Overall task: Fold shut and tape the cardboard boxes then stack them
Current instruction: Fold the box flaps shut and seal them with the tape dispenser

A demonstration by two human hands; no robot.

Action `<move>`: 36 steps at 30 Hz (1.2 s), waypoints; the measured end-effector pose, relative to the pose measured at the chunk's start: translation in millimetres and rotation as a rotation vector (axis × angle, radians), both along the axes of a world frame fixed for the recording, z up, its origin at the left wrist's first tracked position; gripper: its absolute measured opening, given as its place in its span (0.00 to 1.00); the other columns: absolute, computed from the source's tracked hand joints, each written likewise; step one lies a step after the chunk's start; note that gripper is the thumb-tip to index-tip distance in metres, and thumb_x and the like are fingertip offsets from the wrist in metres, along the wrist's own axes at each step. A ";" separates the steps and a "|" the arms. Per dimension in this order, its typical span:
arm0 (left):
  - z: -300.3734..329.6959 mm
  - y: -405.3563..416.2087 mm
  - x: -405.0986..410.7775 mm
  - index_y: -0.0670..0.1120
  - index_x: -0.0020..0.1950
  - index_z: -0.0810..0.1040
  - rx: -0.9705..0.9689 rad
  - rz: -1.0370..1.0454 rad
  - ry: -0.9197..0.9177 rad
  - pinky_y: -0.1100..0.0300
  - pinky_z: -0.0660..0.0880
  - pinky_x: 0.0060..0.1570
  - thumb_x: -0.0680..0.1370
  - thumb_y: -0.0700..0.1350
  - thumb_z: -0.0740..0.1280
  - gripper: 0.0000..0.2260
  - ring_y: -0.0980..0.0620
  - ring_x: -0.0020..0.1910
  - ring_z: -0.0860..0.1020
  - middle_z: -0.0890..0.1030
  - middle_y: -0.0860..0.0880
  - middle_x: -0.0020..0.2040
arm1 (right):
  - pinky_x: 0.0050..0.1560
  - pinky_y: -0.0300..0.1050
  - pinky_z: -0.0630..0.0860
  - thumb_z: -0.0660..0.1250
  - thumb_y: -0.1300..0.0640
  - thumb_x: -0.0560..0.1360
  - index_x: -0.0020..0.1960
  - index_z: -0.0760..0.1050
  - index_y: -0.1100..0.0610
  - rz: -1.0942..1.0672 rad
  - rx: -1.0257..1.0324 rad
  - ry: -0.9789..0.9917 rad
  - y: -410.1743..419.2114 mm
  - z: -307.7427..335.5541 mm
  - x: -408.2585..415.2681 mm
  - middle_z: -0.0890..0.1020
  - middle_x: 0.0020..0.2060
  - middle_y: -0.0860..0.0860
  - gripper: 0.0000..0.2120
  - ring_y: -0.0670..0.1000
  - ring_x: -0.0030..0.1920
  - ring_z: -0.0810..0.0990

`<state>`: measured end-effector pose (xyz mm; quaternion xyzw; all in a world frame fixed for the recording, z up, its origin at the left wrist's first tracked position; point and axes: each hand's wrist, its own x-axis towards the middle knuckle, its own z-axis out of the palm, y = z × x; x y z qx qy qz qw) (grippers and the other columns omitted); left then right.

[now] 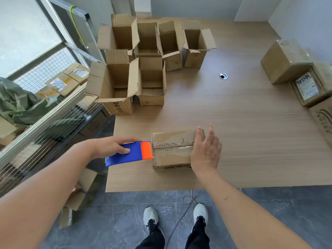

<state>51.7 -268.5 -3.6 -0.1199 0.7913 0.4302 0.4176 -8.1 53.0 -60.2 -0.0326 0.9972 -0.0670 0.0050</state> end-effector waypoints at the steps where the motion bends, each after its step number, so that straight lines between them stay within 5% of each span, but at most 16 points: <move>1: -1.6 7.3 1.9 0.67 0.72 0.70 0.017 0.017 0.005 0.62 0.70 0.56 0.86 0.42 0.61 0.21 0.54 0.60 0.76 0.78 0.59 0.65 | 0.69 0.60 0.66 0.63 0.64 0.77 0.77 0.65 0.54 0.025 -0.005 0.013 -8.5 4.8 2.3 0.60 0.77 0.62 0.29 0.64 0.72 0.66; 4: -9.5 35.8 5.4 0.75 0.64 0.71 0.103 0.030 0.032 0.68 0.70 0.52 0.86 0.42 0.61 0.23 0.59 0.58 0.77 0.80 0.64 0.60 | 0.77 0.63 0.53 0.56 0.50 0.83 0.81 0.59 0.52 0.069 -0.107 -0.096 -27.1 3.3 15.9 0.55 0.81 0.60 0.27 0.62 0.80 0.55; 7: -22.6 55.7 9.9 0.70 0.71 0.71 0.185 0.021 0.076 0.62 0.69 0.62 0.85 0.40 0.61 0.25 0.56 0.64 0.75 0.78 0.63 0.66 | 0.79 0.63 0.38 0.43 0.31 0.81 0.84 0.41 0.47 0.138 -0.043 -0.193 -18.1 -9.2 21.7 0.40 0.82 0.57 0.36 0.58 0.82 0.38; 10: -33.6 52.4 19.4 0.67 0.72 0.72 0.295 0.061 0.090 0.62 0.71 0.62 0.85 0.37 0.62 0.26 0.58 0.64 0.76 0.78 0.64 0.66 | 0.79 0.62 0.34 0.38 0.24 0.76 0.82 0.34 0.45 0.181 0.000 -0.200 -8.3 -12.7 16.2 0.35 0.81 0.55 0.42 0.57 0.81 0.33; 16: -46.0 27.0 36.8 0.69 0.73 0.70 0.364 0.066 0.093 0.58 0.71 0.65 0.84 0.40 0.63 0.26 0.56 0.66 0.76 0.76 0.62 0.70 | 0.79 0.63 0.36 0.35 0.23 0.75 0.81 0.30 0.45 0.194 0.008 -0.213 -9.1 -16.0 13.6 0.32 0.81 0.55 0.43 0.56 0.80 0.29; 21: -49.2 37.0 29.6 0.75 0.72 0.66 0.195 -0.007 0.087 0.55 0.67 0.69 0.86 0.46 0.61 0.24 0.56 0.67 0.74 0.75 0.66 0.68 | 0.78 0.63 0.34 0.33 0.19 0.71 0.80 0.28 0.45 0.197 0.011 -0.244 -7.9 -15.1 11.8 0.30 0.80 0.54 0.47 0.55 0.79 0.28; 26: -52.4 52.8 17.5 0.68 0.75 0.66 0.147 -0.028 0.061 0.57 0.67 0.66 0.86 0.46 0.60 0.22 0.55 0.68 0.72 0.73 0.62 0.70 | 0.77 0.63 0.32 0.38 0.16 0.68 0.79 0.24 0.45 0.230 0.010 -0.299 -5.7 -12.4 8.7 0.26 0.78 0.54 0.52 0.56 0.78 0.25; 31: -64.3 44.7 33.8 0.68 0.75 0.66 0.029 -0.101 0.031 0.48 0.66 0.72 0.86 0.46 0.60 0.21 0.49 0.67 0.73 0.75 0.57 0.69 | 0.77 0.64 0.31 0.44 0.17 0.66 0.80 0.26 0.45 0.225 0.021 -0.288 -7.2 -13.6 9.5 0.27 0.78 0.55 0.55 0.57 0.78 0.26; 36: -46.7 38.1 42.1 0.77 0.73 0.60 0.014 -0.065 0.270 0.55 0.75 0.58 0.83 0.45 0.64 0.30 0.59 0.56 0.76 0.76 0.62 0.63 | 0.77 0.64 0.31 0.52 0.23 0.64 0.82 0.35 0.46 0.258 0.023 -0.287 -12.4 -5.9 5.2 0.31 0.80 0.55 0.55 0.58 0.79 0.28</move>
